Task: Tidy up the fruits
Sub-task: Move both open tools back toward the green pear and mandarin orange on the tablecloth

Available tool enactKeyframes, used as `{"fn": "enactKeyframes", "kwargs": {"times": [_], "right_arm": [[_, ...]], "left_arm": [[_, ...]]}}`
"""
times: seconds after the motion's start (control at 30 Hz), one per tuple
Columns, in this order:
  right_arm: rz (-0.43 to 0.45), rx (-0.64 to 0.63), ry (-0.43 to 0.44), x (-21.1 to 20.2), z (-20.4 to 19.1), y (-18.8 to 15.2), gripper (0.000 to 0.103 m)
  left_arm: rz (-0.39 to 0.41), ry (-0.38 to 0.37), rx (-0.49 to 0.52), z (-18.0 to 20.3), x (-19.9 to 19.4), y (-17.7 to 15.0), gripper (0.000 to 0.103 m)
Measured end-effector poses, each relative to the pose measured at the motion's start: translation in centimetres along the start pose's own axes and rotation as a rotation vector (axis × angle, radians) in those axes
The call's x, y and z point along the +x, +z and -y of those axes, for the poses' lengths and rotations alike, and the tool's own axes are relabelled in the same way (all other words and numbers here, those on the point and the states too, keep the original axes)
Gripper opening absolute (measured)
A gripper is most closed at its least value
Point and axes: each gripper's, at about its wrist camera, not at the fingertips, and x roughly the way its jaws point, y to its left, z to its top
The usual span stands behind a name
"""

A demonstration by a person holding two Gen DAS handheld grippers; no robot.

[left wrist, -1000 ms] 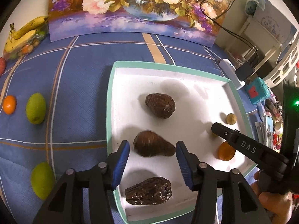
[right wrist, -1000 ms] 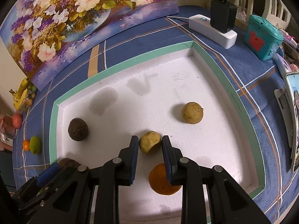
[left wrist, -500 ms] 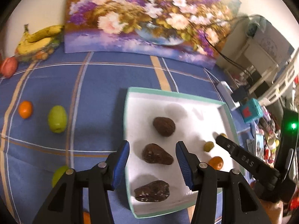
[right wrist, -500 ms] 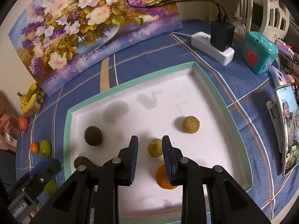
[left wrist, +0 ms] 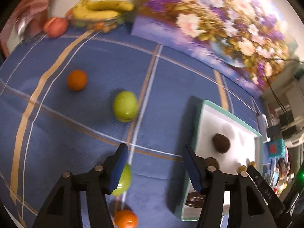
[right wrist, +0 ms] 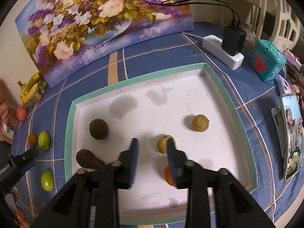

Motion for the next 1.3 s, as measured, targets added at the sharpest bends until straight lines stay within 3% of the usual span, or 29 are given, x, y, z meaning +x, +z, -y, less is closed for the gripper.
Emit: {"fn": "enactKeyframes", "kwargs": {"times": [0.13, 0.2, 0.37, 0.47, 0.87, 1.3], "right_arm": [[-0.001, -0.037, -0.005, 0.1, -0.9, -0.2, 0.046], [0.006, -0.05, -0.014, 0.1, -1.3, -0.3, 0.068], [0.021, -0.087, -0.032, -0.1, -2.3, -0.8, 0.074], [0.03, -0.112, -0.035, -0.1, -3.1, -1.1, 0.088], [0.125, -0.156, -0.029, -1.2, -4.9, -2.0, 0.095], [0.128, -0.218, -0.017, -2.0, -8.5, -3.7, 0.095]], "left_arm": [[-0.001, 0.02, -0.041, -1.3, -0.1, 0.1, 0.081], [0.008, 0.031, -0.048, -1.6, -0.3, 0.1, 0.088], [0.03, 0.037, -0.053, -2.2, -0.9, 0.1, 0.099], [0.036, 0.039, -0.056, -2.5, -1.2, 0.2, 0.102], [0.12, 0.107, 0.027, -3.7, -3.9, 0.7, 0.103], [0.158, 0.085, 0.016, -6.5, -6.6, 1.0, 0.103]]}}
